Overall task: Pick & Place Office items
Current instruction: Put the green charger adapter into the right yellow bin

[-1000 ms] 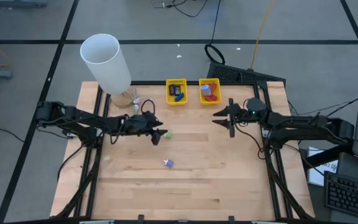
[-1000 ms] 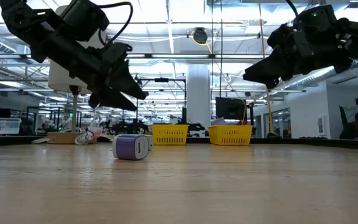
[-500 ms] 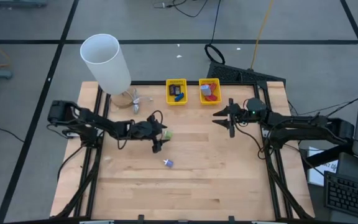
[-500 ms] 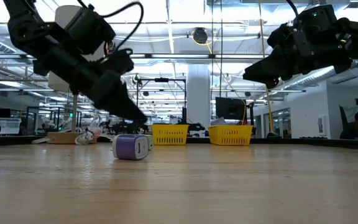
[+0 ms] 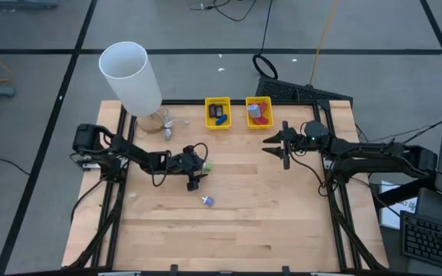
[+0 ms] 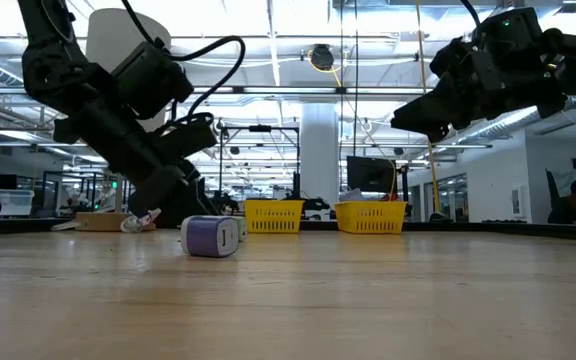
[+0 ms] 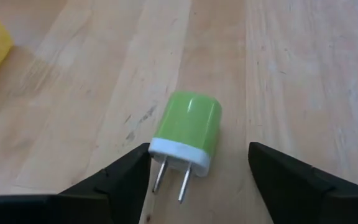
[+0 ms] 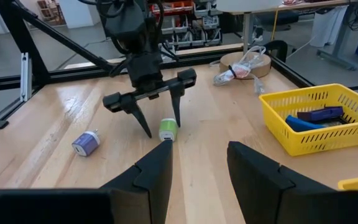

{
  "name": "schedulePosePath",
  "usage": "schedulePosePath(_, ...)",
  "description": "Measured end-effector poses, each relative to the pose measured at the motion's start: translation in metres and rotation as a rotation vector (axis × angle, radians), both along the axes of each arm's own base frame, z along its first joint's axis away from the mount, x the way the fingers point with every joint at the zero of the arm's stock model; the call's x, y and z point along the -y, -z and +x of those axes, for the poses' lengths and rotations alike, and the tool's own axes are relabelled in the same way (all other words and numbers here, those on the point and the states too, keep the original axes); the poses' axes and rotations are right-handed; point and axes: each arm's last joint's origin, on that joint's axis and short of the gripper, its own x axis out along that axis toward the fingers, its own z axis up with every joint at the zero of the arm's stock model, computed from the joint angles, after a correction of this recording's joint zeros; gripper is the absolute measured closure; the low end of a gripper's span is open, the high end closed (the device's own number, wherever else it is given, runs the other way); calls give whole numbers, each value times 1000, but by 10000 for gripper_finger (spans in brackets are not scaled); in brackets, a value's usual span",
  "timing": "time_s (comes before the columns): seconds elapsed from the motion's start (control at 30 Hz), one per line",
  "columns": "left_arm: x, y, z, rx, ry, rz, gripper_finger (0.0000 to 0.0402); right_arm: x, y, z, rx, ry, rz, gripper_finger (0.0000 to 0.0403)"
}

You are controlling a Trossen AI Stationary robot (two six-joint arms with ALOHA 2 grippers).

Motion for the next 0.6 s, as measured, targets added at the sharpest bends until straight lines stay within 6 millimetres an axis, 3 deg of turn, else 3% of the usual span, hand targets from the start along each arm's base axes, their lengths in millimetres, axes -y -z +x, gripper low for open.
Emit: schedulePosePath(0.6, 0, -2, 2, 35, 5, -16, 267, 0, 0, 0, -3, 0, 0, 261)
